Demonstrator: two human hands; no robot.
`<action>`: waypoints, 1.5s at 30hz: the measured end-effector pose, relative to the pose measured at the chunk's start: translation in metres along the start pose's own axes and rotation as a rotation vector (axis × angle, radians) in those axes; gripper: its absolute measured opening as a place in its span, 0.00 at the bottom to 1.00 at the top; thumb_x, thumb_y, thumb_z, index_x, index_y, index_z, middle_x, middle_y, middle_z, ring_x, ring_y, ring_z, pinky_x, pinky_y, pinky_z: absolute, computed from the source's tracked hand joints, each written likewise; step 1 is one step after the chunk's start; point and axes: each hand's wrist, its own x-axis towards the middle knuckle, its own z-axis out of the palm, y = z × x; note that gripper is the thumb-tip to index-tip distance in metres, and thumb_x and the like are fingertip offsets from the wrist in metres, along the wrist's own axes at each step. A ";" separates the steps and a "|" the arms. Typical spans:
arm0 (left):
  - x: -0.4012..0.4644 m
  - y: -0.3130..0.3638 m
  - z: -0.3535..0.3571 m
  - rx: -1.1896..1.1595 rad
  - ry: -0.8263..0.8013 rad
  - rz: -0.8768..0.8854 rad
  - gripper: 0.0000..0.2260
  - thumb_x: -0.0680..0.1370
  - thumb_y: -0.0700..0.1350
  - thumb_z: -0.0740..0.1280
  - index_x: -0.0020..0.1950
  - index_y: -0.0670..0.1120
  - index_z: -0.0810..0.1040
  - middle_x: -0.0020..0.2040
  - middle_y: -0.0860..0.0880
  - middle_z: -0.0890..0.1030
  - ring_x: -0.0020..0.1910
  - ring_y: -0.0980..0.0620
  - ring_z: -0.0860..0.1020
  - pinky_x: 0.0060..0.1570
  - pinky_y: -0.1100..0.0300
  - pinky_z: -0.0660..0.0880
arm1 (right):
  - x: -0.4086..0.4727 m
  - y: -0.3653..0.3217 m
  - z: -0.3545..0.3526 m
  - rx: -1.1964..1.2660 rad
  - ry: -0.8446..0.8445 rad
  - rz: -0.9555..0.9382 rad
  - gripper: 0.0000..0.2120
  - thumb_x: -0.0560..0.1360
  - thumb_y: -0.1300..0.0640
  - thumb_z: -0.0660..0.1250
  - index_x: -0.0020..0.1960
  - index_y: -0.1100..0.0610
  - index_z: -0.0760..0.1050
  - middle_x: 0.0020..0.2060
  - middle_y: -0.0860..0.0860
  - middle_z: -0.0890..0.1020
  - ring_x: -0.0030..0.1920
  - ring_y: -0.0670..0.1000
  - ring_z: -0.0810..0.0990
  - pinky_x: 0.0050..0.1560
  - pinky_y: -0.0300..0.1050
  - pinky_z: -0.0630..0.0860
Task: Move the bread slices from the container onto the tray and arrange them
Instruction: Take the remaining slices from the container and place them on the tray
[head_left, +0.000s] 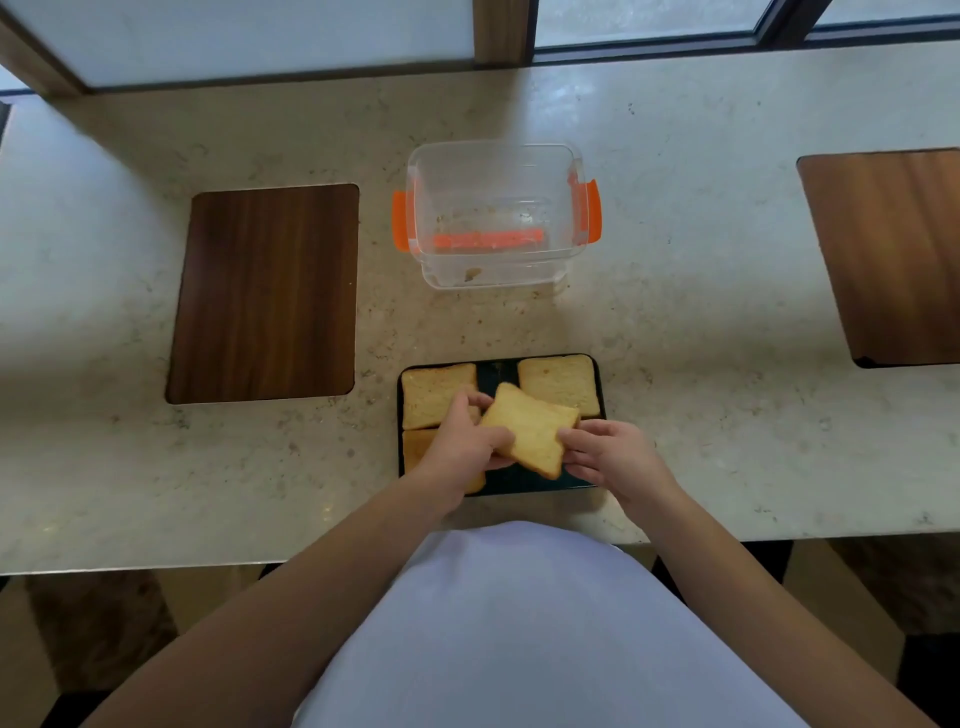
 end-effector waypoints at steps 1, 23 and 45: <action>0.000 -0.002 0.000 0.073 0.004 -0.036 0.16 0.73 0.36 0.71 0.55 0.50 0.71 0.58 0.43 0.74 0.53 0.44 0.78 0.41 0.55 0.82 | -0.001 0.002 -0.003 -0.049 0.048 -0.002 0.10 0.76 0.59 0.74 0.56 0.59 0.79 0.47 0.56 0.87 0.46 0.52 0.88 0.45 0.43 0.84; 0.006 -0.017 0.022 0.236 -0.049 -0.207 0.15 0.76 0.38 0.67 0.62 0.42 0.75 0.58 0.43 0.77 0.57 0.46 0.76 0.53 0.52 0.78 | 0.007 0.020 -0.028 -0.511 0.160 -0.093 0.23 0.77 0.57 0.67 0.72 0.56 0.73 0.53 0.48 0.82 0.51 0.46 0.80 0.51 0.47 0.79; 0.024 -0.020 0.042 0.436 0.078 -0.075 0.25 0.74 0.43 0.65 0.72 0.46 0.67 0.54 0.49 0.77 0.50 0.50 0.77 0.57 0.46 0.77 | 0.011 0.025 -0.009 -1.197 0.210 -0.451 0.18 0.78 0.54 0.64 0.67 0.56 0.73 0.65 0.54 0.73 0.63 0.54 0.72 0.51 0.46 0.74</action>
